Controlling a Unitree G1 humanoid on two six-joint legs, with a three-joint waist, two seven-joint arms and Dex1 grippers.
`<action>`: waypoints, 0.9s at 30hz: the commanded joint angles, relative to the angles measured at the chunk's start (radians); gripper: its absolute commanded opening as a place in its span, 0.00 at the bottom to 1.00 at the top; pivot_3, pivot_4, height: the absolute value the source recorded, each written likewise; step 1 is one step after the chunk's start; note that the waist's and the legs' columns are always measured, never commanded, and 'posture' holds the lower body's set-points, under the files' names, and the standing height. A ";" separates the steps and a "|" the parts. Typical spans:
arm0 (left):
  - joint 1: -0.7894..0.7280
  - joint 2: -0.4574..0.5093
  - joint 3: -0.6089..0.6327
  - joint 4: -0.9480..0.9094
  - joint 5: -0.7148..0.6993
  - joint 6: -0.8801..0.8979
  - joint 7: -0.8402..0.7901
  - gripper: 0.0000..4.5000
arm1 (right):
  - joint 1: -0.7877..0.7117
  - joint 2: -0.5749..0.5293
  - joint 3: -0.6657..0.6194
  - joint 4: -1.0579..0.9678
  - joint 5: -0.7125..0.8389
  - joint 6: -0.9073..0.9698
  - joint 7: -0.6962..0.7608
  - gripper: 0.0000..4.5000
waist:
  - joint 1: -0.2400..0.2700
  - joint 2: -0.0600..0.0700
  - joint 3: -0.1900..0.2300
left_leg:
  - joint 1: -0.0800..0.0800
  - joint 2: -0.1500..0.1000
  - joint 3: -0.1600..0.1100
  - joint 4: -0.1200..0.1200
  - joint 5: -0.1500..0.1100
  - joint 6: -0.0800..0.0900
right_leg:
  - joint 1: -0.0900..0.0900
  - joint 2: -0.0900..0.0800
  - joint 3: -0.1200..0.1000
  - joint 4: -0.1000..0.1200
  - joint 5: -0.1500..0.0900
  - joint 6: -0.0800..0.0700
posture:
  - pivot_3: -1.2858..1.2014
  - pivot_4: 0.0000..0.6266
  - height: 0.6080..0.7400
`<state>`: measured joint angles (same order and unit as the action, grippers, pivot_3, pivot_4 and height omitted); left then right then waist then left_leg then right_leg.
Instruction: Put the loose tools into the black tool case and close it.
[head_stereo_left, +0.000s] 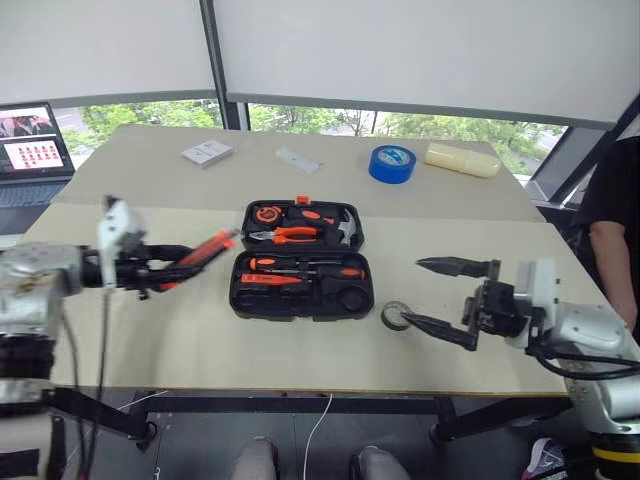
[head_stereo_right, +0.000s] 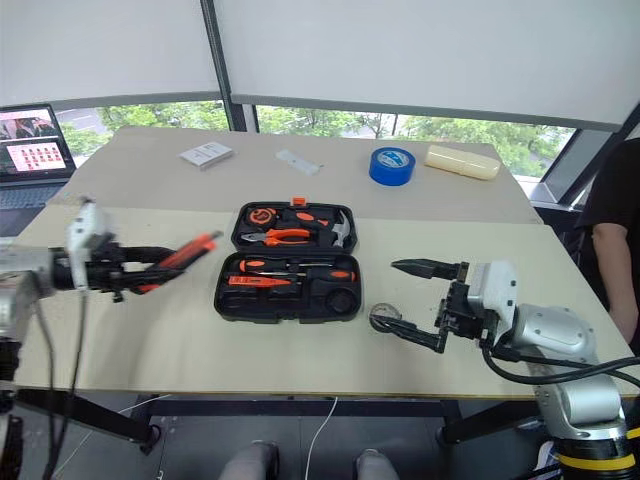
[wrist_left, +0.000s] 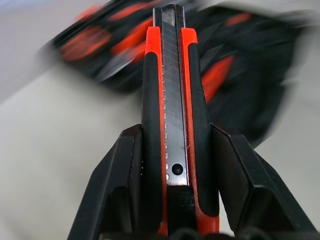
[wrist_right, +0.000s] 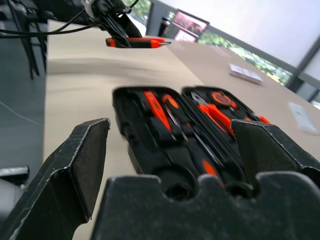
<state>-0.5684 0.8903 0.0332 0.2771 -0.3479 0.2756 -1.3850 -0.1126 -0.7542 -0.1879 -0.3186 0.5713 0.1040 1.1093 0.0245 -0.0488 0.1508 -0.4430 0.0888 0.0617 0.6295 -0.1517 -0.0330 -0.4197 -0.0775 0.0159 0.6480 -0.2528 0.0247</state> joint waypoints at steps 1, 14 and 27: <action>-0.028 -0.066 -0.130 -0.165 0.054 0.081 0.048 0.35 | 0.021 -0.046 -0.022 0.006 -0.006 -0.002 0.050 1.00 | -0.001 0.000 0.000 | 0.000 0.000 0.000 0.000 0.000 0.000 | 0.000 0.000 0.000 0.000 0.000 0.000 | 0.52 0.24 1.00; -0.119 -0.161 -0.317 -0.089 0.309 -0.140 0.132 0.35 | 0.061 -0.029 -0.018 -0.042 0.000 0.008 0.011 1.00 | -0.013 0.001 0.000 | 0.001 -0.002 -0.002 0.002 0.001 0.002 | 0.000 0.001 0.004 0.001 -0.002 0.006 | 0.52 0.24 1.00; -0.193 -0.235 -0.329 0.052 0.354 -0.265 0.132 0.79 | 0.079 -0.017 -0.019 -0.055 0.000 0.010 -0.030 1.00 | -0.011 0.001 0.000 | 0.000 -0.003 -0.003 0.003 0.001 0.002 | 0.002 0.001 0.004 0.001 -0.002 0.007 | 0.52 0.24 1.00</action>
<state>-0.7371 0.6690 -0.3184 0.3115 0.0142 0.0498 -1.2640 -0.0323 -0.7730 -0.1803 -0.3462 0.5626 0.1114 1.0895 0.0135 -0.0477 0.1512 -0.4425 0.0861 0.0587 0.6330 -0.1509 -0.0313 -0.4175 -0.0762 0.0201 0.6487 -0.2544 0.0315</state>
